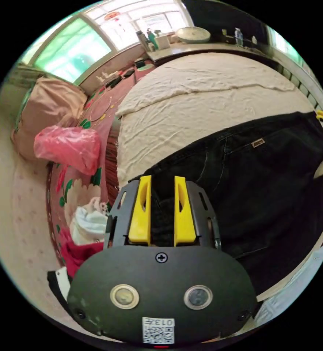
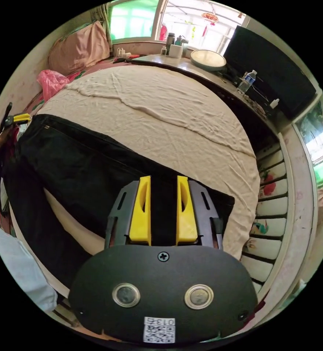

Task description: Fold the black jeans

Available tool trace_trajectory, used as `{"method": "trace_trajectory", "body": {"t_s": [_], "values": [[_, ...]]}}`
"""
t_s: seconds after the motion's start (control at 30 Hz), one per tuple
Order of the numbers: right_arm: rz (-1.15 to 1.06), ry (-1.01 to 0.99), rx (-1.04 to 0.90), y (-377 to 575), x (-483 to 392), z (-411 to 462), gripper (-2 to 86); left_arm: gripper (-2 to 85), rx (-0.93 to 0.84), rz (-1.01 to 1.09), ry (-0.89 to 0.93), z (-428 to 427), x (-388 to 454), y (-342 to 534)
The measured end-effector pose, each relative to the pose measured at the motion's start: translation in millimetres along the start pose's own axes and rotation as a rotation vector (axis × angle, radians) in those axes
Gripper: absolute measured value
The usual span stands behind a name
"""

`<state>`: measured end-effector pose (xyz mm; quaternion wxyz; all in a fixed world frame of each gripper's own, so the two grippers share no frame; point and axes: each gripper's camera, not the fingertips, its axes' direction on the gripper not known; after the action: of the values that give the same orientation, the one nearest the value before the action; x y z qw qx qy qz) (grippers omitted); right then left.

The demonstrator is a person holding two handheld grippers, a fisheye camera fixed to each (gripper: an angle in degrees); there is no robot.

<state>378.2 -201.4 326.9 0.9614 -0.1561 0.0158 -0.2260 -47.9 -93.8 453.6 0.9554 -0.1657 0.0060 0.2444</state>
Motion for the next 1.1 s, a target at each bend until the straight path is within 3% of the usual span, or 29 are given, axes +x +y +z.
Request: {"method": "trace_trajectory", "body": {"t_s": [0.2, 0.43, 0.57, 0.67, 0.8, 1.1], "values": [[-0.194, -0.011, -0.134, -41.1, 16.2, 25.4, 13.4, 11.3, -0.057, 0.268, -0.046, 20.8, 6.6, -53.0], [-0.315, -0.070, -0.283, -55.1, 5.5, 59.3, 12.5, 11.3, -0.105, 0.321, 0.008, 42.9, 0.5, -65.9], [-0.297, -0.190, -0.296, -54.9, 3.9, 59.2, 7.9, 3.3, -0.111, 0.368, 0.133, 44.3, -4.7, -59.9], [-0.345, -0.165, -0.320, -54.6, -14.0, 55.8, 3.6, 0.8, -0.097, 0.381, 0.078, 41.4, -0.8, -52.9], [-0.394, -0.024, -0.324, -47.8, -46.9, 37.9, 1.7, -0.4, -0.094, 0.364, 0.075, 30.1, -9.2, -41.1], [-0.372, 0.334, -0.020, 32.9, -127.7, -97.1, 1.1, -0.7, 0.122, 0.278, 0.011, -75.3, -32.1, 40.4]]}}
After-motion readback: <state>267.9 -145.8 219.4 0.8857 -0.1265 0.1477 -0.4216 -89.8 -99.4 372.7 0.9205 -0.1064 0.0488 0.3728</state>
